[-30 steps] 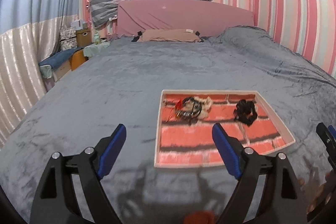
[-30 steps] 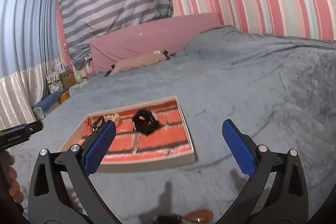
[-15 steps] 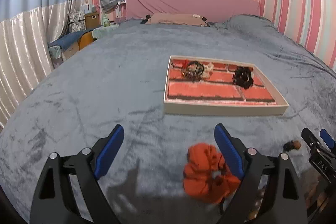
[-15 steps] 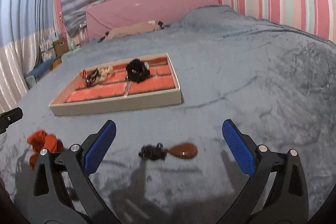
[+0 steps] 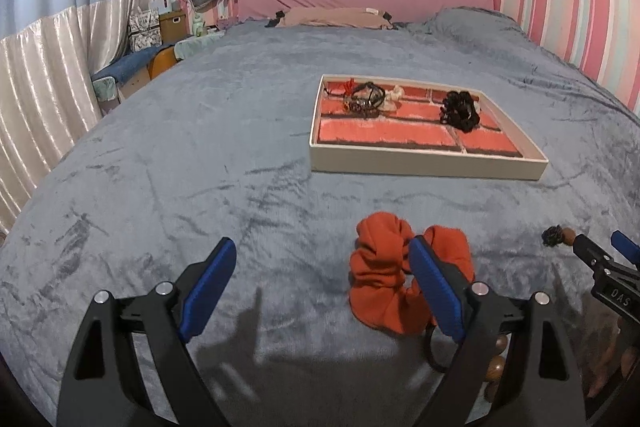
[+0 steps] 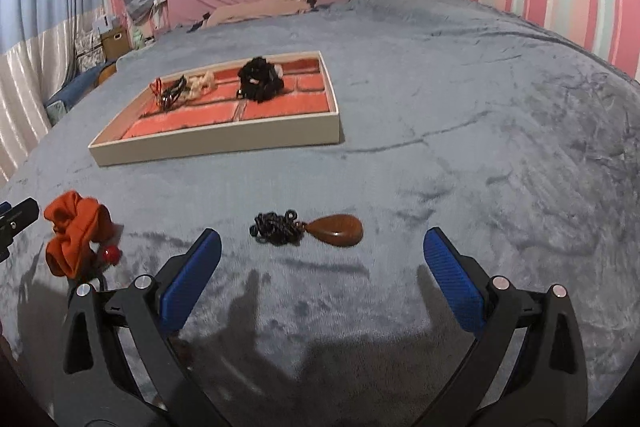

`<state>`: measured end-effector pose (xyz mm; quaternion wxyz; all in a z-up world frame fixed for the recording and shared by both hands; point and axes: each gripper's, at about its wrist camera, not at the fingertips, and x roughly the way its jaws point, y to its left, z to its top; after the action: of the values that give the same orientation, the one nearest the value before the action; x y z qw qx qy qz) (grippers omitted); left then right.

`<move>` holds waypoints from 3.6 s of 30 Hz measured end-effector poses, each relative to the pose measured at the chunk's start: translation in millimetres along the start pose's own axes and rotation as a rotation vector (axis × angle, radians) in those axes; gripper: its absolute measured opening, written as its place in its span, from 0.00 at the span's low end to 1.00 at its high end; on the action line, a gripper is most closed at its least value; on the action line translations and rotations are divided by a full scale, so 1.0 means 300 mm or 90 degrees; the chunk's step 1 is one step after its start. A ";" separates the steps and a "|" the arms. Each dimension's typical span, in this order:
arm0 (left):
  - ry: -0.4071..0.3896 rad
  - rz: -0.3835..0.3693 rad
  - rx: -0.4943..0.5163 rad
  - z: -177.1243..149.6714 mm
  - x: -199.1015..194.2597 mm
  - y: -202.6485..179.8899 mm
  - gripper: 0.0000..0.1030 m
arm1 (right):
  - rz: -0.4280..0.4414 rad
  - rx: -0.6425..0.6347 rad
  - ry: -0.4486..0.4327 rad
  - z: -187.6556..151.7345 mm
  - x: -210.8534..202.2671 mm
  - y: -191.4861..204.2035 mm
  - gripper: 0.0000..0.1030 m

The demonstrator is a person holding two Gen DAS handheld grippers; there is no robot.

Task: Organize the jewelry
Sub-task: 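Move the left gripper to the orange scrunchie while the right approaches the black beaded pendant, then close the left gripper on the orange scrunchie while the right grasps the beaded pendant, then carry the orange scrunchie and beaded pendant over the tray with both grippers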

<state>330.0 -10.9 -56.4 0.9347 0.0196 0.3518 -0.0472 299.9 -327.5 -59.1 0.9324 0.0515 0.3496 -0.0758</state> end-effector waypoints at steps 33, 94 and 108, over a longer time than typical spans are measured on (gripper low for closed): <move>0.051 -0.050 0.027 0.001 0.173 -0.021 0.53 | 0.074 -0.128 0.043 0.036 0.161 0.067 0.29; -0.054 -0.059 0.069 0.560 0.348 -0.177 0.10 | 0.083 -0.042 0.017 0.573 0.451 0.085 0.23; 0.022 -0.008 0.021 0.492 0.653 -0.074 0.11 | 0.062 -0.054 0.073 0.543 0.652 0.140 0.22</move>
<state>571.1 -57.8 -74.5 0.9276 0.0337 0.3674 -0.0584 557.8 -331.2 -64.1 0.9149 0.0327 0.4022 -0.0127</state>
